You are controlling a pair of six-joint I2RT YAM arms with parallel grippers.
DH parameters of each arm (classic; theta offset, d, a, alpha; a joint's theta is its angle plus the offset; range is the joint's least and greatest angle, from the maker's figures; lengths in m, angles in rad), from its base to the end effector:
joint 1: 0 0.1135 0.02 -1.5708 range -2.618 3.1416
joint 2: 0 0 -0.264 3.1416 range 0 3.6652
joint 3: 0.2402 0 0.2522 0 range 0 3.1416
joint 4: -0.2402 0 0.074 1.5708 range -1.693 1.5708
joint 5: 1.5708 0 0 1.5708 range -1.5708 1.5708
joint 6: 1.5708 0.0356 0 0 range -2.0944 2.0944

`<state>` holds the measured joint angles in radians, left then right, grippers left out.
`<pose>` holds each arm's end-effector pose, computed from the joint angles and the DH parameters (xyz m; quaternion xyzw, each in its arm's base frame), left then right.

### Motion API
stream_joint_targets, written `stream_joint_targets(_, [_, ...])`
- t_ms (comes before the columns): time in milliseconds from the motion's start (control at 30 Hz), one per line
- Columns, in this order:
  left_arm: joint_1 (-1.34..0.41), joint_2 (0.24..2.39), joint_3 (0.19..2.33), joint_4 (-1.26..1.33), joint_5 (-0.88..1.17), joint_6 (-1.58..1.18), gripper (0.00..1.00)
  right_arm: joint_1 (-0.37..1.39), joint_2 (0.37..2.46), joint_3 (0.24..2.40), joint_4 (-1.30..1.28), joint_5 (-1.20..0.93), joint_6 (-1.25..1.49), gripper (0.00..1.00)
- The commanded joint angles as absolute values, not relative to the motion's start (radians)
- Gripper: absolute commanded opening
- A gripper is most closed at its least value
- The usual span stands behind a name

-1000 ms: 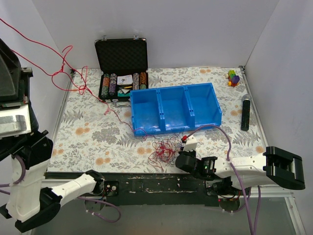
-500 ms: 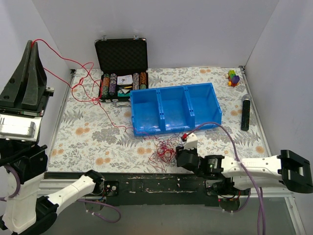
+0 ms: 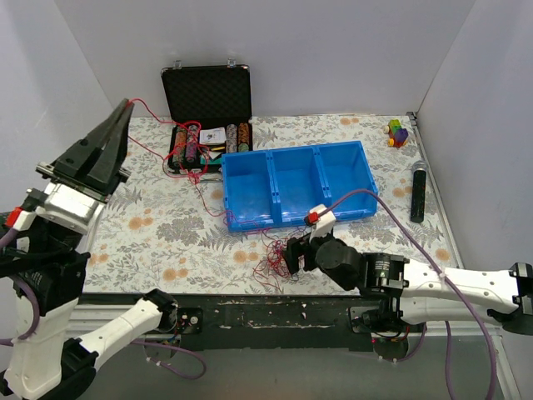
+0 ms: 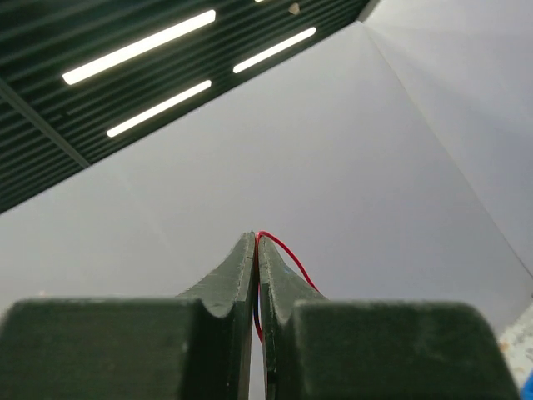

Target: Untangle the cables

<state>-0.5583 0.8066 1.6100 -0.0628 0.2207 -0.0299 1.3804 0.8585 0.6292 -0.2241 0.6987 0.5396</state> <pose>0.0336 -0.0302 0.5954 0.2020 0.3606 -0.3062 0.8576 0.0586 0.1829 0.2717 -0.1595 0.8014 0.2415 0.5234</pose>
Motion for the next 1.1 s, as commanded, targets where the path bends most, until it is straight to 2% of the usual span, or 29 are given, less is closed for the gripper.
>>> stream_joint_targets(0, [-0.549,0.779,1.557,-0.149,0.256,-0.095,0.0,1.394,0.873,0.759,-0.121,0.617,0.333,0.88])
stream_joint_targets(167, [-0.548,0.779,1.555,-0.173,0.27,-0.113,0.0,1.422,0.879,0.813,-0.01,0.563,0.192,0.89])
stream_joint_targets(367, [-0.546,0.788,1.568,-0.192,0.287,-0.138,0.0,1.443,0.949,0.813,0.308,0.419,-0.049,0.91])
stream_joint_targets(700, [-0.535,0.798,1.6,-0.216,0.301,-0.156,0.0,1.434,1.138,0.937,0.457,0.419,-0.175,0.93])
stream_joint_targets(900, [-0.526,0.798,1.614,-0.224,0.318,-0.167,0.0,1.408,1.204,0.953,0.514,0.41,-0.14,0.88])
stream_joint_targets(1067, [-0.52,0.793,1.615,-0.225,0.331,-0.179,0.0,1.359,1.241,0.953,0.571,0.365,-0.092,0.75])
